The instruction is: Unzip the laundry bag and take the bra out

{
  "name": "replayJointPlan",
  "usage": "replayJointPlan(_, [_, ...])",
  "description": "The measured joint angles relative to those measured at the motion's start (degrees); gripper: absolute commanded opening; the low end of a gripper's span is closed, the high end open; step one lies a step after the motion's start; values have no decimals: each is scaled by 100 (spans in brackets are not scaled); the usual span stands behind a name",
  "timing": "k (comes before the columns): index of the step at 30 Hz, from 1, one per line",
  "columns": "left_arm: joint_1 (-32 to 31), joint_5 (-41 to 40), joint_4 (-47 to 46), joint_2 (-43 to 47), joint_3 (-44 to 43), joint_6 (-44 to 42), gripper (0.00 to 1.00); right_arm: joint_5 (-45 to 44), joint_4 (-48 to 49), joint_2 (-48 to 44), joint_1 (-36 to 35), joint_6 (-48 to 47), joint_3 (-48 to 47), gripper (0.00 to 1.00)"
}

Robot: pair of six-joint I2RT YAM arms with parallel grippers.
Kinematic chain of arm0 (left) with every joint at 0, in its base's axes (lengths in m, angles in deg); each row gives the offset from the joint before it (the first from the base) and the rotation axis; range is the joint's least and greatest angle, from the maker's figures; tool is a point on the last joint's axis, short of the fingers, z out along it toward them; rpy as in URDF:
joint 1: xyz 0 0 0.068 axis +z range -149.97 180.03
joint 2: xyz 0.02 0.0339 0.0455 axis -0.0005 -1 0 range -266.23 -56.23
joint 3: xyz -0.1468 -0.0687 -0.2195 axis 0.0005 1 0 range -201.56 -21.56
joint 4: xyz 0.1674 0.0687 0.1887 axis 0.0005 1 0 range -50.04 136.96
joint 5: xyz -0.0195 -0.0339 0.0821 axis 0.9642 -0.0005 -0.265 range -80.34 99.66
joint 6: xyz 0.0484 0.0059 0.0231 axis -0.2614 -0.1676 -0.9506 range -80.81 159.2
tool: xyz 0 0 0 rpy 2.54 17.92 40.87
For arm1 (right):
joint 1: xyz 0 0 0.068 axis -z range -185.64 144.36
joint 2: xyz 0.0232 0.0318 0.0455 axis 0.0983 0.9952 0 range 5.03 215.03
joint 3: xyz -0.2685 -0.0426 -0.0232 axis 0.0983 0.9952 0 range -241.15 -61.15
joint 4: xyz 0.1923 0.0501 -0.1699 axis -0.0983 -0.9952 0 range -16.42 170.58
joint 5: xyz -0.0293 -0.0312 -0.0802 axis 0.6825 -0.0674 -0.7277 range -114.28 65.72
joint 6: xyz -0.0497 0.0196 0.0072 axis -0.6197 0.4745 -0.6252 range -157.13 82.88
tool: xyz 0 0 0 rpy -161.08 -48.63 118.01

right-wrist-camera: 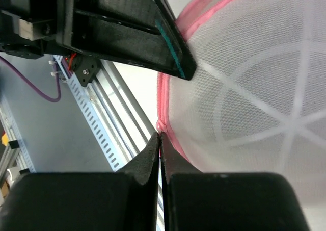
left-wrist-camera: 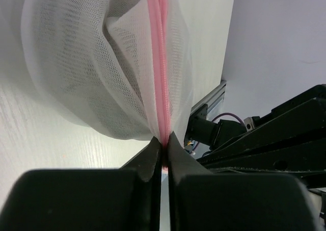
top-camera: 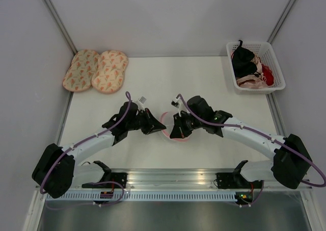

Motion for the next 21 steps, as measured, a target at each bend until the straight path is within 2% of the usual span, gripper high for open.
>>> replayJointPlan(6, [-4, -114, 138, 0, -7, -63, 2, -223, -295, 9, -26, -205, -2, 0])
replayJointPlan(11, [17, -247, 358, 39, -11, -168, 2, -789, -796, 247, -157, -398, -4, 1])
replayJointPlan(15, [81, -282, 592, 173, -11, -297, 2, -1786, -1279, 470, -219, -385, -2, 0])
replayJointPlan(21, [103, -297, 782, 243, -105, -514, 2, -3731, -1709, 629, -221, -70, -136, 1])
